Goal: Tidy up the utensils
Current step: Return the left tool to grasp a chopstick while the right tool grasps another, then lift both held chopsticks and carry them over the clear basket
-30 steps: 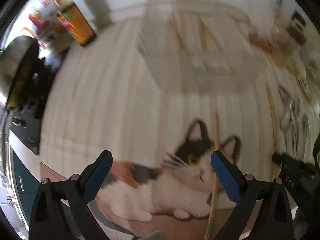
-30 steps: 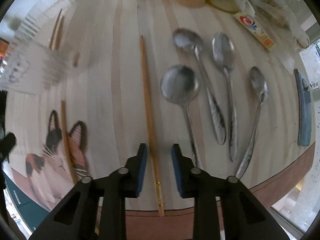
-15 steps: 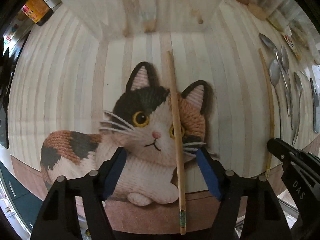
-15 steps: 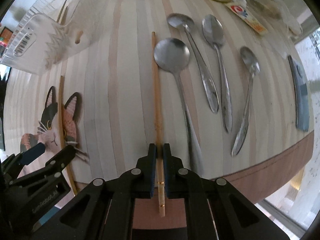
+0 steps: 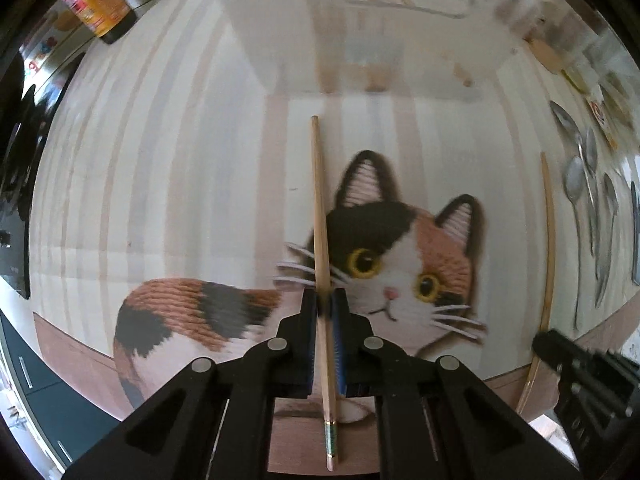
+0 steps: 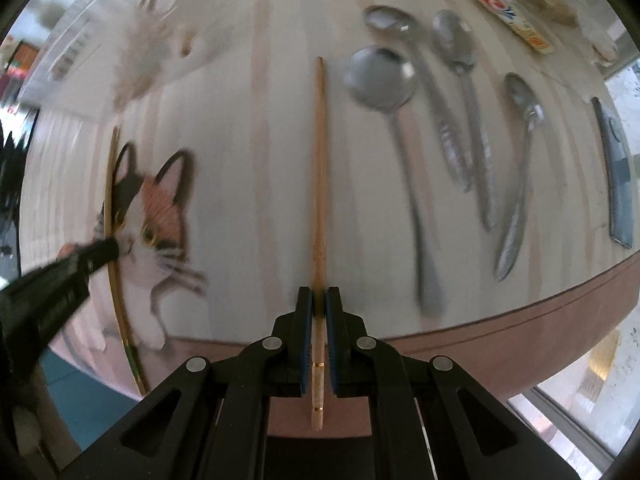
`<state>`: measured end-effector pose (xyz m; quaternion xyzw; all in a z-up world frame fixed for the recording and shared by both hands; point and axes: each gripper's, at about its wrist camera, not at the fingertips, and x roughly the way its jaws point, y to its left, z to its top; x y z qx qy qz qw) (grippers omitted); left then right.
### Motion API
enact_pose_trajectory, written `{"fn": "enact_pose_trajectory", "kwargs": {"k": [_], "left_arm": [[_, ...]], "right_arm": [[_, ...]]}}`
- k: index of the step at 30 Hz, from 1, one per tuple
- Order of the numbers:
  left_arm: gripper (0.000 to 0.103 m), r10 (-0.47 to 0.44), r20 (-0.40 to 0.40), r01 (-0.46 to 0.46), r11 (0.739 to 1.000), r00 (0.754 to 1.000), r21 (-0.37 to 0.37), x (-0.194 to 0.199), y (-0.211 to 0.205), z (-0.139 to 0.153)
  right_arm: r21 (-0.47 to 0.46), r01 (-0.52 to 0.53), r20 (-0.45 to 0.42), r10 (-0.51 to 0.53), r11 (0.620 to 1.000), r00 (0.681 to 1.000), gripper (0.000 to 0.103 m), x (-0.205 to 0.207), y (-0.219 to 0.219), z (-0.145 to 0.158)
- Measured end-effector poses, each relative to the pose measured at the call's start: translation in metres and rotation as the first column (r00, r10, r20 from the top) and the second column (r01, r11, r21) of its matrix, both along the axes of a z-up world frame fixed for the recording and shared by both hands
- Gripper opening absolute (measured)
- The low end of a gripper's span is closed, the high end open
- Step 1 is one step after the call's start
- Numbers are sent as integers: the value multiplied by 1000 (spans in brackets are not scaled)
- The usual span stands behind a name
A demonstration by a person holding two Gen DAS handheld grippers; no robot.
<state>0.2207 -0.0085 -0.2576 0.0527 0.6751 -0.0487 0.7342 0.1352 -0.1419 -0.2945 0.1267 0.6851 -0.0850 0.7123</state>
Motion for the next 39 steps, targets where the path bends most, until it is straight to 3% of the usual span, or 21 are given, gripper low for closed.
{"fn": "enact_pose_trajectory", "kwargs": {"k": [9,20,39], "left_arm": [[6,-3,-7,3,1000,1000,-9,-13,6,10],[6,-10,-20,10,1000,1000,-5,4,9,2],[5,-42,4,42,999,999,34,-4,3,1]], "right_arm": [[29,10,-47,-9,1000,999,10,13,-1,-4],[-127,-100,-64,92,987,994,11,41,34,-3],[-110,-68,-20,66,992,998,8,33,37,-2]]}}
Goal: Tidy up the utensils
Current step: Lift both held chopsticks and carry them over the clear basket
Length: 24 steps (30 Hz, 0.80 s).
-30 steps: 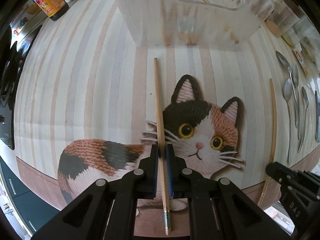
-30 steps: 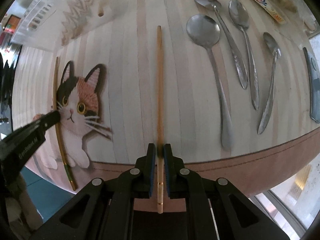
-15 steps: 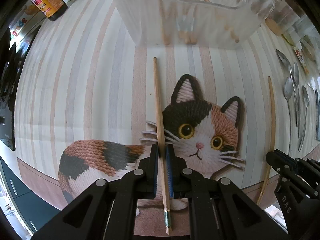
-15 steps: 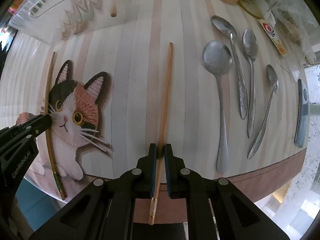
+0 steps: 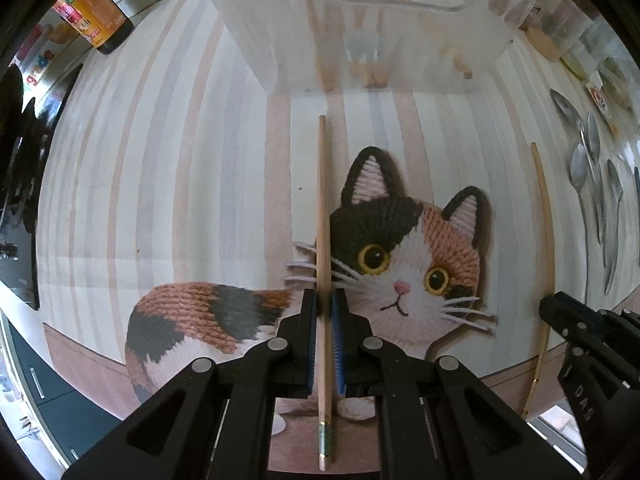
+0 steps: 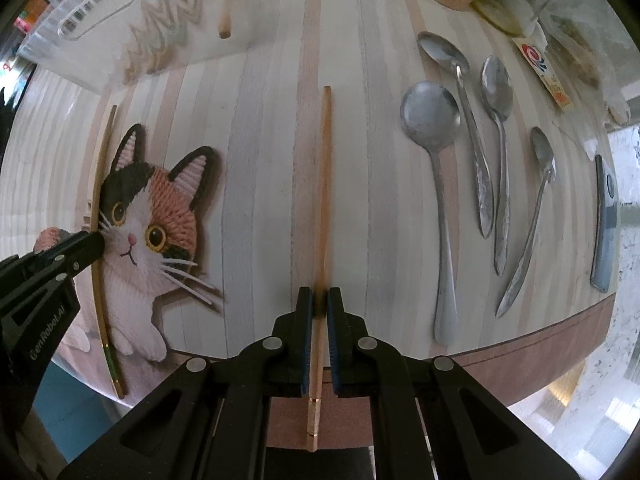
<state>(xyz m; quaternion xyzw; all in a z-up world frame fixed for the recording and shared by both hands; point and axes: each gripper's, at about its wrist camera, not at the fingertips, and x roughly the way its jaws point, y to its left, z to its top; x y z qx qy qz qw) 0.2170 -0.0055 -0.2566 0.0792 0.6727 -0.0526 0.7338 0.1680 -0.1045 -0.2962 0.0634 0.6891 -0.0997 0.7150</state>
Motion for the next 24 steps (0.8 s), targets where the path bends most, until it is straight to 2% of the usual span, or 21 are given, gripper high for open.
{"fn": "enact_pose_trajectory", "kwargs": {"k": [7,14,24], "left_arm": [[5,5,48,-6,1000,999,17,-7,9,20],[5,67,115,-71,997,991,25,-12,37,50],[5,196,240,-197,980,951,-19,-1,83,118]], "right_arm": [[57,45,19,-46,997,999,7,-9,-8,10],[86,39,76,-46,996,996,7,-7,-12,39],[138,-8,187,-18,990,982,7,10,-13,101]]}}
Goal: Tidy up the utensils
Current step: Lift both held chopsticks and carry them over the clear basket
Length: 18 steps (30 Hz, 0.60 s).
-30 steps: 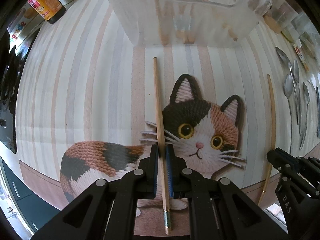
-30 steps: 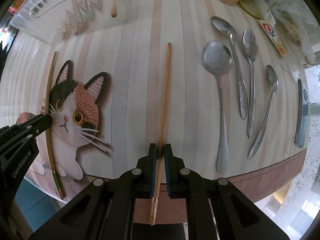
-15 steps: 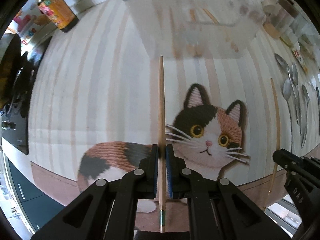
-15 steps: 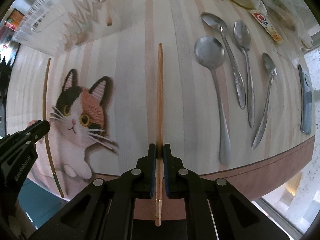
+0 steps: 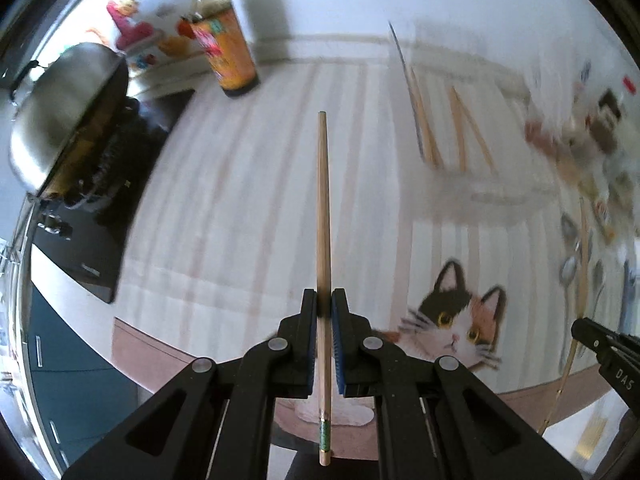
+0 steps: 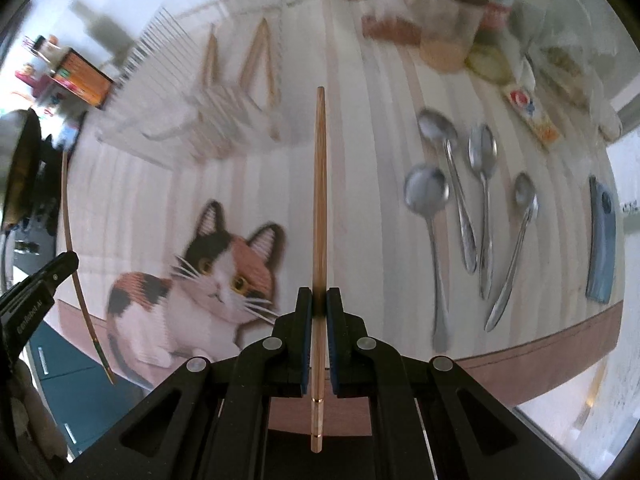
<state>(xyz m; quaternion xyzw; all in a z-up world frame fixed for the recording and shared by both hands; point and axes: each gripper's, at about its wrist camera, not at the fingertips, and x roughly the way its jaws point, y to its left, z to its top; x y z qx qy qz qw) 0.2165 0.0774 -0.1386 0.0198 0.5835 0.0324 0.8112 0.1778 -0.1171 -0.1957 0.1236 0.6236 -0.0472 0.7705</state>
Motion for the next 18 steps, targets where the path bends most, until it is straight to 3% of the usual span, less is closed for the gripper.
{"fn": "enact_pose_trajectory", "kwargs": {"k": [6,10,15,18], "left_arm": [[5,7,96,-2,998,995,-62,23,7,53],[5,-5,120,23,989,993,-149,53,-6,77],[5,-54,83,74,965,995,-252,113,-30,88],[5,-77,49,88,958,996,-272,147,-43,82]], "right_arm": [[57,-27,97,22,998,995,7,23,-1,51],[89,-56,160,41,994,986,7,53,-1,75],[126,-62,148,43,990,988,7,114,-10,84],[144,-58,130,39,988,991,7,152,-15,81]]}}
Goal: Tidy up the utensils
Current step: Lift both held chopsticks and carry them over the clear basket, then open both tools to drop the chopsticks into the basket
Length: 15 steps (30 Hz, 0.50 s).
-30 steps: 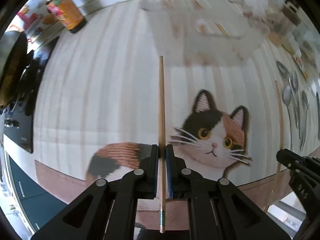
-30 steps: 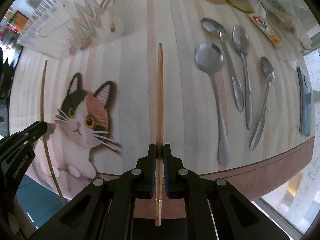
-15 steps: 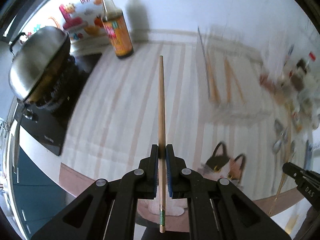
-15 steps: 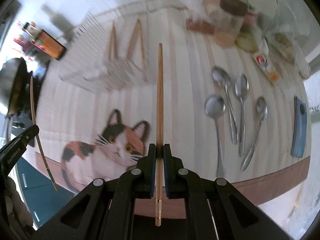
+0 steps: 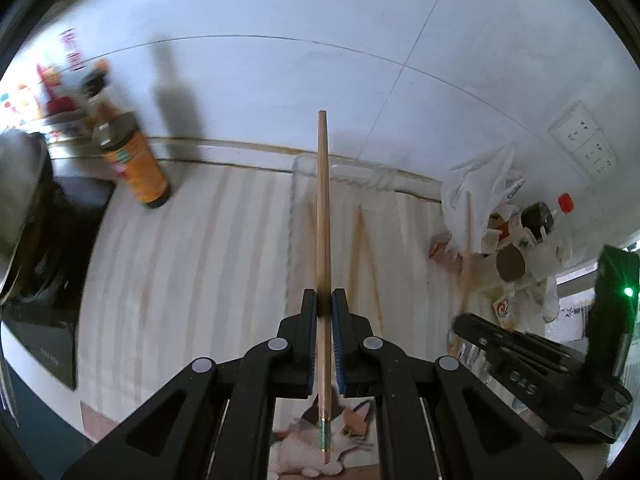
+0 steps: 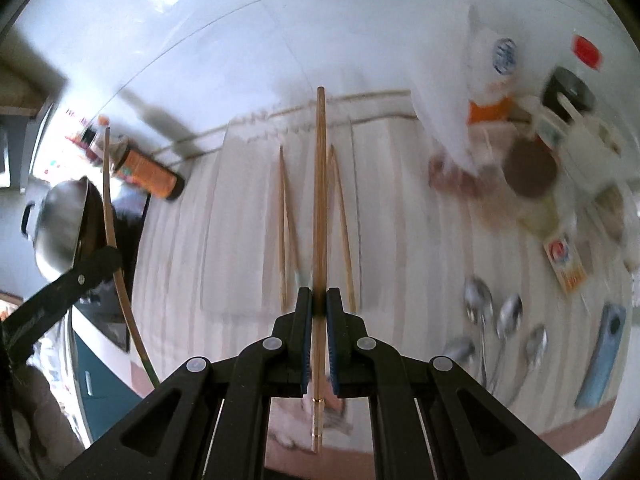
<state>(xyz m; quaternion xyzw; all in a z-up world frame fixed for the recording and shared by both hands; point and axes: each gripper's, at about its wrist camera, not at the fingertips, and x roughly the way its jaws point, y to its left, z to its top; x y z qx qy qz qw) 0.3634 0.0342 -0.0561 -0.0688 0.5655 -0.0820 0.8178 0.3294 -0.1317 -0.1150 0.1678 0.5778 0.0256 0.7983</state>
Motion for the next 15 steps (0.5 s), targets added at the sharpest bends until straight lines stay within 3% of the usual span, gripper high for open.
{"fn": "enact_pose_trajectory", "kwargs": {"k": [7,12,15], "left_arm": [[5,-33,-123,32,999,992,-9,63,-18,-35],[5,-44,-182,44,999,982,0,79,-26,-57],[7,-37,-206,41,999,978,13,80,-25,-61]], "right_arm": [[8,6,-53,-5,1000,999,7,69,-7,-23],[7,-21,-95,21,1000,995,7,93,-2,-42],[29,-59,-164,63,998,984,8,99,6,-57]]}}
